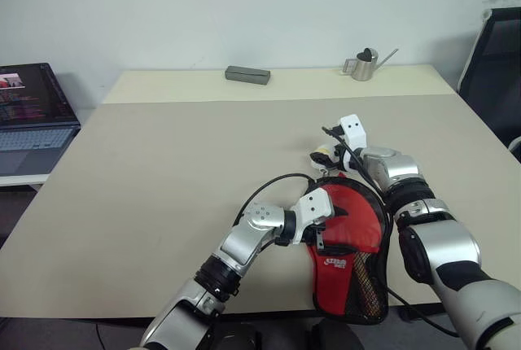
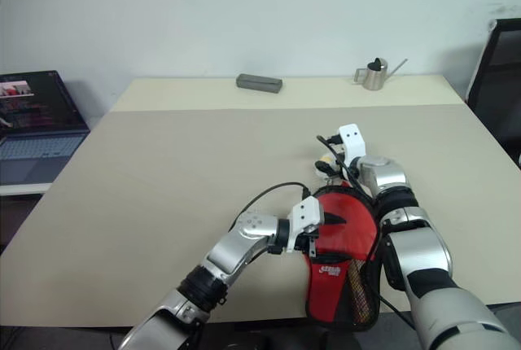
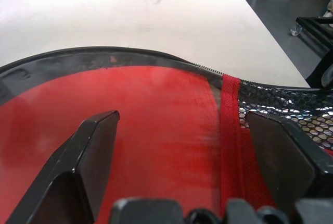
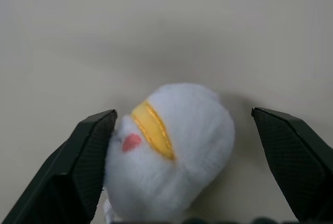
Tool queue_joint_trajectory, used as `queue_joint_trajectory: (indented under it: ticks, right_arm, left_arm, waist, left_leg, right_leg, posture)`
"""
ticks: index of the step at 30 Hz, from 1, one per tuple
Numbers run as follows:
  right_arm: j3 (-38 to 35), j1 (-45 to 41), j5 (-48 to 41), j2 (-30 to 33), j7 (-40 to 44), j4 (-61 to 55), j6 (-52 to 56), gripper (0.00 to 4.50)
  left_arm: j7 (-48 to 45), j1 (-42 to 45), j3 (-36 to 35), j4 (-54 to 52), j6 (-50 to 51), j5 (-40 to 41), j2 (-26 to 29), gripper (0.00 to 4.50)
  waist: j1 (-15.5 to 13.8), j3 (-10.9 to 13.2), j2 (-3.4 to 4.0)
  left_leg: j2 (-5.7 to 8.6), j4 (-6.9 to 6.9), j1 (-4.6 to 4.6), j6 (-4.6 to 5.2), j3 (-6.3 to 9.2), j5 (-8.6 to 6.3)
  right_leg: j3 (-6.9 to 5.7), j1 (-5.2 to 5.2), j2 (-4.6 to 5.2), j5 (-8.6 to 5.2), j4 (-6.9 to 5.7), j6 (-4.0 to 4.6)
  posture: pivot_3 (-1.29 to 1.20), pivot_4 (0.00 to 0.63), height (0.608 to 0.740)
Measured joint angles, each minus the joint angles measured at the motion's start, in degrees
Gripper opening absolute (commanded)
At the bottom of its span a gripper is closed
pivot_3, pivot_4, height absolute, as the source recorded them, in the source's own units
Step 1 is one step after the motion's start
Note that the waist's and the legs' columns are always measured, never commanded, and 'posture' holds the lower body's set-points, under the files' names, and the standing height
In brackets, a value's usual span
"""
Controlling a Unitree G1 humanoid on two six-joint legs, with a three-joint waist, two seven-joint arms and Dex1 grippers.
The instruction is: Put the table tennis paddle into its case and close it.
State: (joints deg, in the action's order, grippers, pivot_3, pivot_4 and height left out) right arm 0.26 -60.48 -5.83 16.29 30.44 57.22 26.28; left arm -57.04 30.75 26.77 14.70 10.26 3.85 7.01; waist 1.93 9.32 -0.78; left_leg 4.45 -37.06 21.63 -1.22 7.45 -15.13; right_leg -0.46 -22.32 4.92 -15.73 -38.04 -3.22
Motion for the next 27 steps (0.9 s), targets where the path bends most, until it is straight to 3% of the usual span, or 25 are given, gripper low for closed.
queue_joint_trajectory:
  ticks: [3, 11, 15, 17, 27]
  right_arm:
    - [-0.79, -0.61, 0.02, 0.0, -0.05, 0.6, -0.03, 3.88]
    - [-1.43, -1.08, 0.0, -0.01, -0.35, 0.42, -0.35, 1.15]
    - [-1.76, -0.93, -0.04, 0.09, -0.72, -0.73, -0.32, 0.28]
    - [-2.49, -0.7, -0.15, 0.41, -0.92, -2.05, -0.03, 0.12]
    - [-3.78, 5.5, -1.21, 7.24, -0.96, -13.74, 5.42, 0.1]
  left_arm:
    - [-0.02, 0.31, -0.01, 0.59, -0.54, -0.01, 0.05, 4.27]
    - [-0.61, 1.31, -0.01, 2.27, -1.85, -0.06, 0.34, 4.27]
    - [-1.5, 1.64, 0.0, 3.32, -2.82, -0.05, 0.69, 4.27]
    - [-2.09, 1.66, -0.01, 3.75, -3.55, -0.05, 0.9, 4.27]
    - [-3.07, 1.51, -0.14, 4.99, -4.75, 0.06, 1.92, 4.27]
  waist:
    - [0.0, 0.0, 0.0]
    - [0.02, -0.01, 0.01]
    - [0.05, -0.01, 0.02]
    - [0.05, -0.02, 0.03]
    - [-0.08, -0.08, 0.12]
  left_leg:
    - [0.0, 0.0, 0.0, 0.0, 0.0, 0.0]
    - [0.0, 0.0, -0.01, 0.0, 0.0, 0.0]
    - [-0.01, 0.01, -0.02, 0.0, 0.0, 0.0]
    - [-0.01, 0.01, -0.02, 0.0, 0.0, 0.0]
    - [0.01, 0.0, -0.01, 0.02, 0.0, 0.0]
  right_leg:
    - [0.01, 0.0, 0.0, 0.0, 0.0, 0.0]
    - [0.0, 0.0, 0.0, 0.0, -0.01, 0.01]
    - [0.01, 0.0, 0.0, 0.01, -0.03, 0.01]
    - [0.01, 0.0, 0.0, 0.01, -0.02, 0.01]
    - [-0.01, 0.02, 0.0, 0.01, -0.01, 0.01]
  posture:
    - [0.0, 0.15, 0.74]
    - [0.0, 0.15, 0.74]
    - [0.0, 0.15, 0.74]
    - [0.0, 0.15, 0.74]
    - [0.0, 0.15, 0.74]
